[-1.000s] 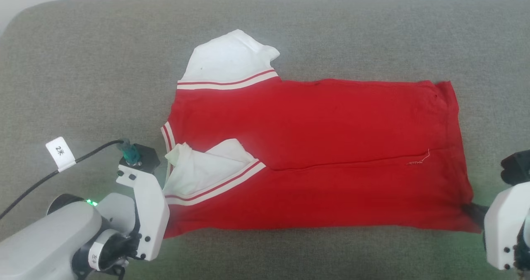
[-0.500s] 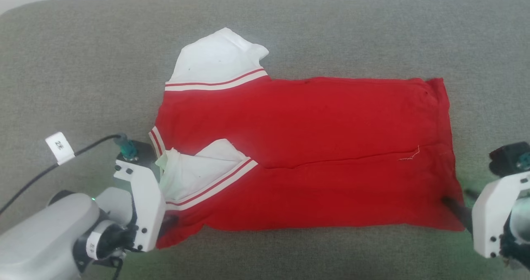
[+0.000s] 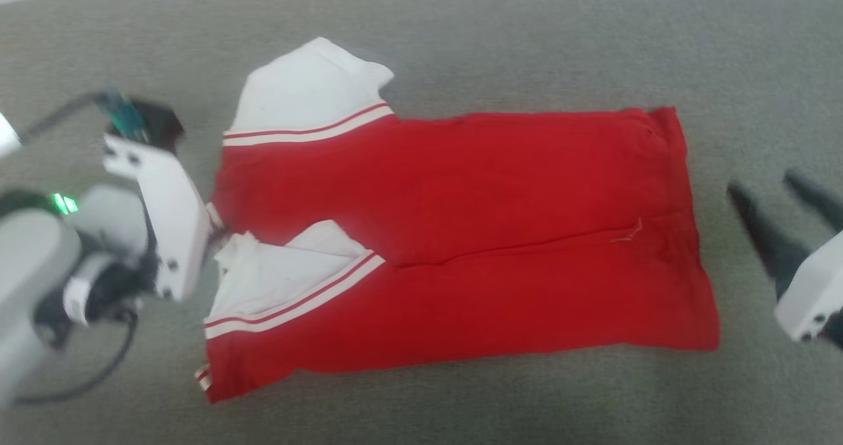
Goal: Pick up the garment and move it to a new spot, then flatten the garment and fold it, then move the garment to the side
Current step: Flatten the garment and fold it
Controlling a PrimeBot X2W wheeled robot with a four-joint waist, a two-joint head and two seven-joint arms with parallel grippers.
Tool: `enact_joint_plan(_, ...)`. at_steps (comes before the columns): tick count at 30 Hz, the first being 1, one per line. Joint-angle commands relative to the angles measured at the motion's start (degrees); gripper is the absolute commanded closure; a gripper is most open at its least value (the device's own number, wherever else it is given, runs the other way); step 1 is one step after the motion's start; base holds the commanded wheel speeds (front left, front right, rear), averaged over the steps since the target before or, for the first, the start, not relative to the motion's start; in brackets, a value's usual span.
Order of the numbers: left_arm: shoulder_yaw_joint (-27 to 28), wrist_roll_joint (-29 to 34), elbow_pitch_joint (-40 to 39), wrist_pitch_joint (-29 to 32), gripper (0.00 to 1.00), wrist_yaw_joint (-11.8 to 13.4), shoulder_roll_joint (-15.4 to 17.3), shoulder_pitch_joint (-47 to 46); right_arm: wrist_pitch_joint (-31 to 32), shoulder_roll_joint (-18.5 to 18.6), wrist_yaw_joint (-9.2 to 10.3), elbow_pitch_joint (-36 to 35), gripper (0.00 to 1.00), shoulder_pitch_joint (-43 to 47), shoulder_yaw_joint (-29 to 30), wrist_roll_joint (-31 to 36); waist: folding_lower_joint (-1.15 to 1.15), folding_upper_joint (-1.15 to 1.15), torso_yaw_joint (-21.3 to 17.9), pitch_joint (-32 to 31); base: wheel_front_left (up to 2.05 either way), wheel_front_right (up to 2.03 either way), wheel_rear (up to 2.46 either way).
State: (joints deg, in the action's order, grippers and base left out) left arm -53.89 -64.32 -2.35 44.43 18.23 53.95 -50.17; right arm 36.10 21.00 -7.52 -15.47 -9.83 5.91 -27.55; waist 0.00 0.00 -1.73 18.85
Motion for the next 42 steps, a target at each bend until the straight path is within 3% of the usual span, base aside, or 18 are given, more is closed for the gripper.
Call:
enact_joint_plan(1, 0.3, 0.3, 0.4, -0.2, 0.0, -0.4, -0.1, -1.0, -1.5, -0.6, 0.07, -0.7, 0.0, -0.9, 0.1, 0.5, 0.0, 0.0, -0.8, 0.6, 0.0, 0.0, 0.0)
enact_joint_plan(10, 2.1, 4.9, 9.4, -2.2, 0.0, -6.3, -2.8, -11.5, -26.1, -6.3, 0.05, -2.3, 0.0, -7.5, -1.7, 6.4, 0.0, 0.0, -6.5, 4.9, 0.0, 0.0, 0.0)
enact_joint_plan(17, 2.2, 8.2, 18.8, -2.5, 0.0, -10.5, -4.8, -19.1, -39.1, -8.3, 0.05, -0.7, 0.0, -9.7, -3.6, 10.7, 0.0, 0.0, -10.7, 8.4, 0.0, 0.0, 0.0)
enact_joint_plan(27, 1.2, 9.9, 32.0, -1.3, 0.0, -14.1, -9.7, -25.8, -43.9, -9.2, 0.06, 2.3, 0.0, -10.6, -5.4, 11.2, 0.0, 0.0, -13.1, 11.3, 0.0, 0.0, 0.0)
enact_joint_plan(35, 1.1, 7.6, 38.8, 1.7, 0.0, -13.9, -12.1, -26.1, -42.6, -9.2, 0.06, 3.6, 0.0, -11.4, -6.4, 10.0, 0.0, 0.0, -13.9, 12.5, 0.0, 0.0, 0.0)
enact_joint_plan(37, 0.9, 6.4, 40.4, 3.2, 0.73, -13.8, -13.0, -25.3, -41.8, -9.0, 0.06, 3.9, 0.0, -11.6, -6.7, 9.4, 0.0, 0.0, -13.9, 12.7, 0.0, 0.0, 0.0)
enact_joint_plan(38, 0.8, 6.0, 41.0, 3.5, 1.0, -13.6, -13.5, -25.0, -41.3, -9.0, 0.06, 3.9, 0.0, -11.7, -6.7, 9.1, 0.0, 0.0, -13.9, 12.8, 0.0, 0.0, 0.0)
enact_joint_plan(42, 0.6, 5.3, 43.1, 5.2, 1.0, -12.9, -14.5, -24.1, -37.6, -8.7, 0.06, 5.3, 0.0, -13.0, -7.4, 7.3, 0.0, 0.0, -13.8, 13.1, 0.0, 0.0, 0.0)
